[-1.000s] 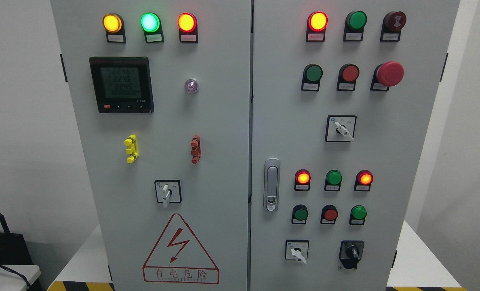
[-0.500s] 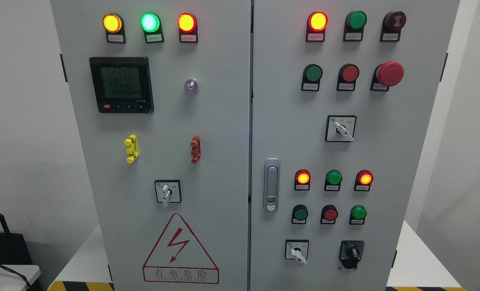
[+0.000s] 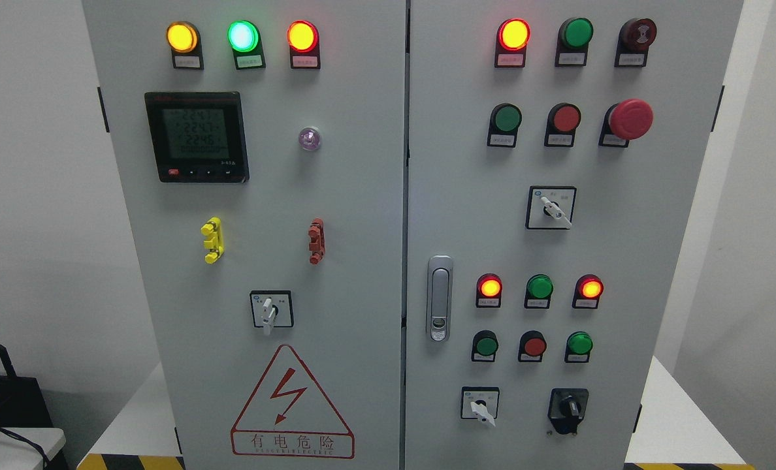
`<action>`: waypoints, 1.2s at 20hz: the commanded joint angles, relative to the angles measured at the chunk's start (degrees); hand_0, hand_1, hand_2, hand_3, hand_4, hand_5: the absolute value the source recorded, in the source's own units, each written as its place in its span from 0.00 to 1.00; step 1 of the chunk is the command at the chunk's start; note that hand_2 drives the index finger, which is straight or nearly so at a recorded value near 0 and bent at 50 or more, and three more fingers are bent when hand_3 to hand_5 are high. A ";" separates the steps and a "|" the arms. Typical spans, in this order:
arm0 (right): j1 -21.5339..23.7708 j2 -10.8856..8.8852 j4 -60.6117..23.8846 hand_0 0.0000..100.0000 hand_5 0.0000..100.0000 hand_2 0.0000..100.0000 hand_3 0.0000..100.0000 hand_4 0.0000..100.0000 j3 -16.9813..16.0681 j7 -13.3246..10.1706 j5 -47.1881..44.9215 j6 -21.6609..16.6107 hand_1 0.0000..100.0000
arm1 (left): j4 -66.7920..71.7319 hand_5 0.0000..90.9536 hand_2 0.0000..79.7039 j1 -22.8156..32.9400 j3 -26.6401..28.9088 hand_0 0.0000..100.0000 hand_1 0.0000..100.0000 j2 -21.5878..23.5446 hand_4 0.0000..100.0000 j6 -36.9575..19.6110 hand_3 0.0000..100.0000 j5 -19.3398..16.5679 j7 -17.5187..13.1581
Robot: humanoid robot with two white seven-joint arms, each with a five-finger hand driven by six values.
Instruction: Turn on light switch 1
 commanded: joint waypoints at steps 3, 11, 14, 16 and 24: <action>0.00 0.00 0.00 0.12 0.00 0.00 0.00 0.00 0.00 -0.03 -0.97 -0.05 0.39 | -5.13 0.00 0.00 0.12 4.40 0.42 0.00 10.67 0.00 -2.47 0.00 -0.01 -0.63; 0.00 0.00 0.00 0.12 0.00 0.00 0.00 0.00 0.00 -0.03 -1.05 -0.05 0.39 | -30.44 0.00 0.00 0.21 23.27 0.43 0.00 13.50 0.00 -1.86 0.00 -9.30 -0.63; 0.00 0.00 0.00 0.12 0.00 0.00 0.00 0.00 0.00 -0.03 -0.97 -0.05 0.39 | -39.49 0.00 0.00 -0.23 26.63 0.44 0.00 13.50 0.02 -1.77 0.00 -10.99 -0.55; 0.00 0.00 0.00 0.12 0.00 0.00 0.00 0.00 0.00 -0.03 -0.97 -0.05 0.39 | -46.26 0.00 0.00 -0.23 29.08 0.45 0.00 13.50 0.02 -1.77 0.00 -10.99 -0.46; 0.00 0.00 0.00 0.12 0.00 0.00 0.00 0.00 0.00 -0.03 -0.97 -0.05 0.39 | -64.03 0.05 0.00 -3.48 33.23 0.51 0.00 13.41 0.26 -2.56 0.23 -10.64 -0.19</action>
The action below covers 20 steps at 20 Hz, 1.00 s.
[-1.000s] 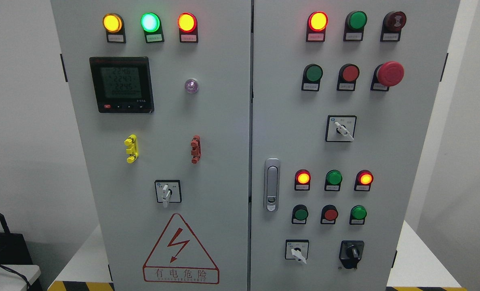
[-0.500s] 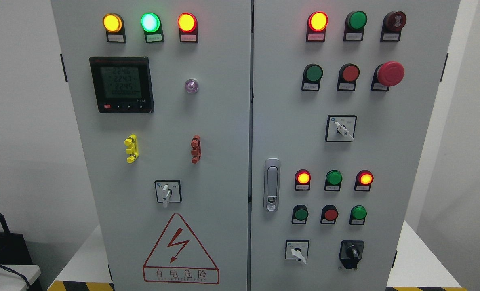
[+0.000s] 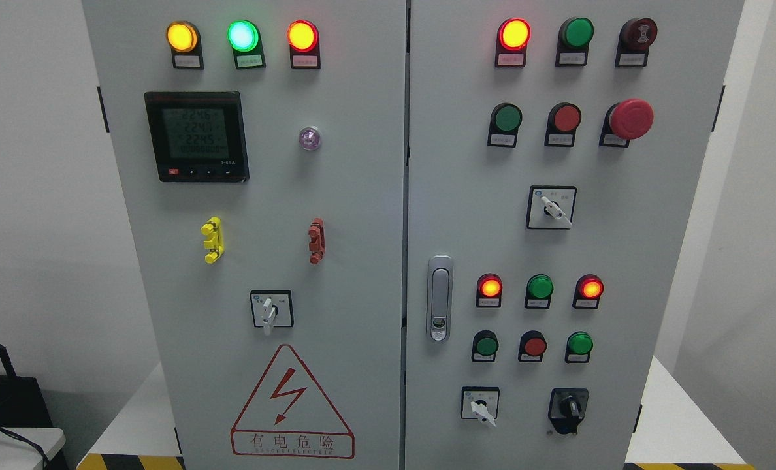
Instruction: Turn on light switch 1
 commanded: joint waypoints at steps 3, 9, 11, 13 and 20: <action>0.00 0.00 0.00 0.12 0.00 0.00 0.00 0.00 0.00 -0.04 -0.97 0.04 0.39 | -28.70 0.10 0.10 -4.23 9.74 0.51 0.00 1.81 0.34 -1.38 0.30 -0.46 -0.26; 0.00 0.00 0.00 0.12 0.00 0.00 0.00 0.00 0.00 -0.04 -0.97 0.04 0.39 | -37.23 0.35 0.37 -7.93 7.56 0.43 0.00 1.81 0.56 -3.58 0.46 -0.64 -2.01; 0.00 0.00 0.00 0.12 0.00 0.00 0.00 0.00 0.00 -0.04 -0.97 -0.05 0.39 | -39.87 0.41 0.40 -9.33 5.71 0.39 0.00 1.81 0.59 -3.59 0.49 -0.73 -2.11; 0.00 0.00 0.00 0.12 0.00 0.00 0.00 0.00 0.00 -0.04 -0.97 -0.05 0.39 | -41.54 0.45 0.40 -11.00 3.25 0.37 0.00 1.72 0.60 -3.67 0.51 -0.90 -2.11; 0.00 0.00 0.00 0.12 0.00 0.00 0.00 0.00 0.00 -0.04 -0.97 0.04 0.39 | -50.33 0.55 0.42 -11.27 -3.87 0.32 0.00 0.49 0.63 -4.90 0.55 -1.08 -1.40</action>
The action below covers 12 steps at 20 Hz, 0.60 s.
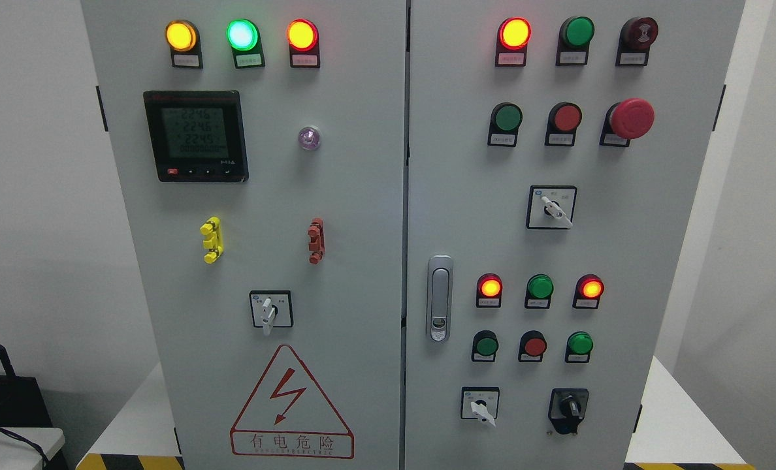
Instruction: Turn on light switch 1
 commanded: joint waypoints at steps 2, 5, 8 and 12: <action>0.00 0.00 0.00 0.12 0.00 0.00 0.00 0.00 0.00 -0.04 -0.97 -0.05 0.39 | -16.76 0.60 0.42 -1.29 -7.75 0.31 0.00 -1.17 0.65 -0.52 0.56 -0.20 1.30; 0.00 0.00 0.00 0.12 0.00 0.00 0.00 0.00 0.00 -0.04 -0.97 0.04 0.39 | -17.64 0.69 0.45 -1.73 -8.90 0.28 0.00 -1.43 0.68 -1.14 0.59 -0.11 2.01; 0.00 0.00 0.00 0.12 0.00 0.00 0.00 0.00 0.00 -0.04 -0.97 -0.05 0.39 | -18.69 0.74 0.47 -2.08 -11.18 0.26 0.00 -2.57 0.71 -1.40 0.62 -0.11 2.01; 0.00 0.00 0.00 0.12 0.00 0.00 0.00 0.00 0.00 -0.04 -0.97 -0.05 0.39 | -20.89 0.75 0.47 -2.17 -16.01 0.24 0.00 -3.19 0.72 -1.40 0.63 -0.20 3.32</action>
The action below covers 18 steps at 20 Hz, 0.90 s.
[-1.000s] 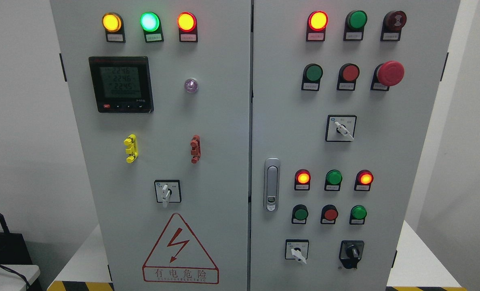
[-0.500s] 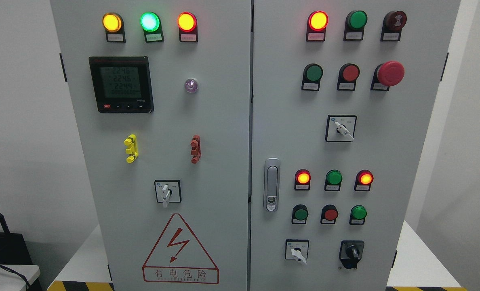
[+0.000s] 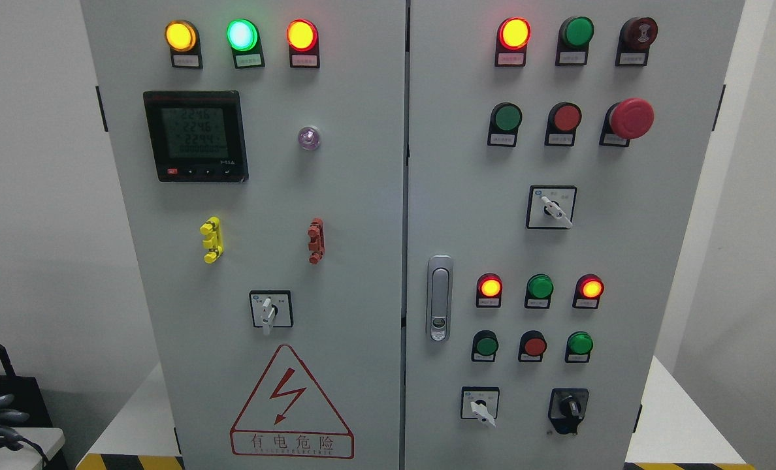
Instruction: Turn on light switch 1
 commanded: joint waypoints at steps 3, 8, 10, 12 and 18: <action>0.00 0.00 0.00 0.12 0.00 0.00 0.00 0.00 0.00 -0.04 -0.97 -0.05 0.39 | -8.66 0.74 0.47 -0.78 -12.71 0.23 0.00 -1.68 0.72 0.14 0.63 -1.19 3.34; 0.00 0.00 0.00 0.12 0.00 0.00 0.00 0.00 0.00 -0.04 -1.05 -0.05 0.39 | -8.58 0.75 0.52 -2.62 -16.76 0.20 0.00 -2.38 0.73 1.11 0.66 -4.27 5.45; 0.00 0.00 0.00 0.12 0.00 0.00 0.00 0.00 0.00 -0.04 -0.97 0.04 0.39 | -8.58 0.75 0.53 -3.24 -18.78 0.19 0.00 -3.35 0.74 1.90 0.66 -5.15 6.33; 0.00 0.00 0.00 0.12 0.00 0.00 0.00 0.00 0.00 -0.04 -0.97 -0.05 0.39 | -8.49 0.76 0.54 -3.41 -19.23 0.18 0.00 -4.40 0.74 2.25 0.67 -5.59 6.42; 0.00 0.00 0.00 0.12 0.00 0.00 0.00 0.00 0.00 -0.04 -0.97 -0.05 0.39 | -8.40 0.77 0.57 -7.37 -21.33 0.17 0.02 -8.27 0.76 12.17 0.68 -13.50 11.34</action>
